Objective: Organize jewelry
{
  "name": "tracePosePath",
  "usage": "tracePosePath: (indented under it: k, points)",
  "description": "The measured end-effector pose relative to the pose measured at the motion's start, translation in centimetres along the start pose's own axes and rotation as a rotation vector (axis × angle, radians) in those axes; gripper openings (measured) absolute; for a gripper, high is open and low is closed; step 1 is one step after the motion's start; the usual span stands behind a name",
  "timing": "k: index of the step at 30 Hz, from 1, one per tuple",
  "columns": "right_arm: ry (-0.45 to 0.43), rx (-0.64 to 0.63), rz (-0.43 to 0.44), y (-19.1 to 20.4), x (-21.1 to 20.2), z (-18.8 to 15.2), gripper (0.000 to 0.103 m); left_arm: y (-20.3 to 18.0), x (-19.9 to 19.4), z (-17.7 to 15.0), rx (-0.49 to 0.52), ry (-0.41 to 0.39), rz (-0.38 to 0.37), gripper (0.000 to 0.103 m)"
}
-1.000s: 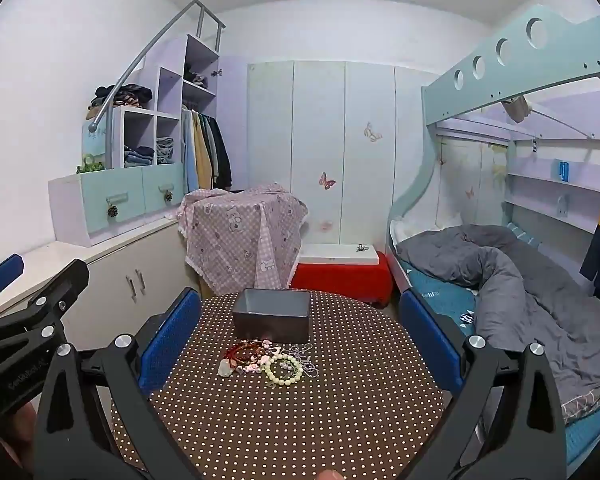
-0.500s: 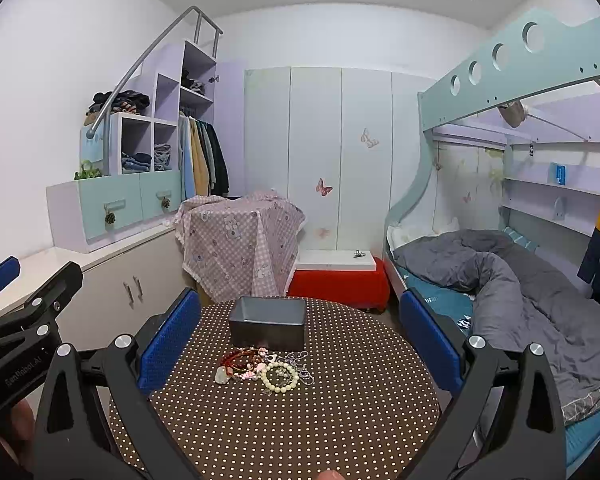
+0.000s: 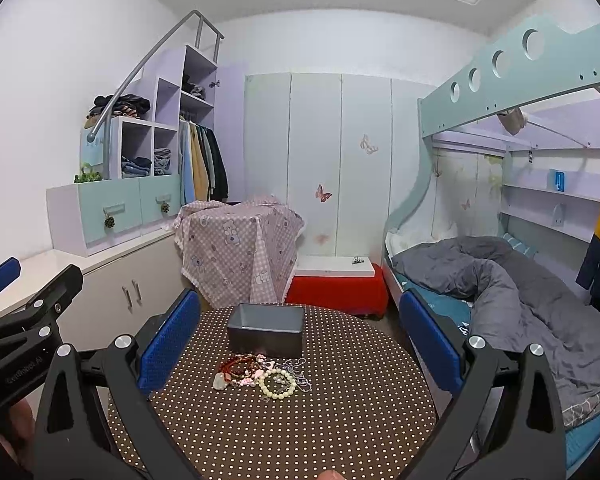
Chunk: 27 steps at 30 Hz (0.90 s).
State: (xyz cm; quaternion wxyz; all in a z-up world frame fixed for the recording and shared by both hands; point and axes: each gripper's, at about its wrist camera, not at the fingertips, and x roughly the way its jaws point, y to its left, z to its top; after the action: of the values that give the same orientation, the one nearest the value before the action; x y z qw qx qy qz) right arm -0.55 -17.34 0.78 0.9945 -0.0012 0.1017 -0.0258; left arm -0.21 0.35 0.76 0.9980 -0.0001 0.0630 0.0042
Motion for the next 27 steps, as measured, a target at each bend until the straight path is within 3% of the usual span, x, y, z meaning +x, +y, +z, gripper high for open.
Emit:
tracePosePath:
  k: [16,24,27]
  points:
    - [0.021,-0.007,0.002,-0.5,1.3,-0.5,0.096,-0.7,1.4,0.0,0.016,0.032,-0.001,0.097]
    - [0.132,-0.020,0.012,-2.3,7.5,-2.1,0.096,-0.5,7.5,-2.6,0.035,0.163,0.004,0.097]
    - [0.210,-0.017,0.015,-3.1,10.7,-4.0,0.096,0.5,11.8,-5.5,0.027,0.273,0.021,0.097]
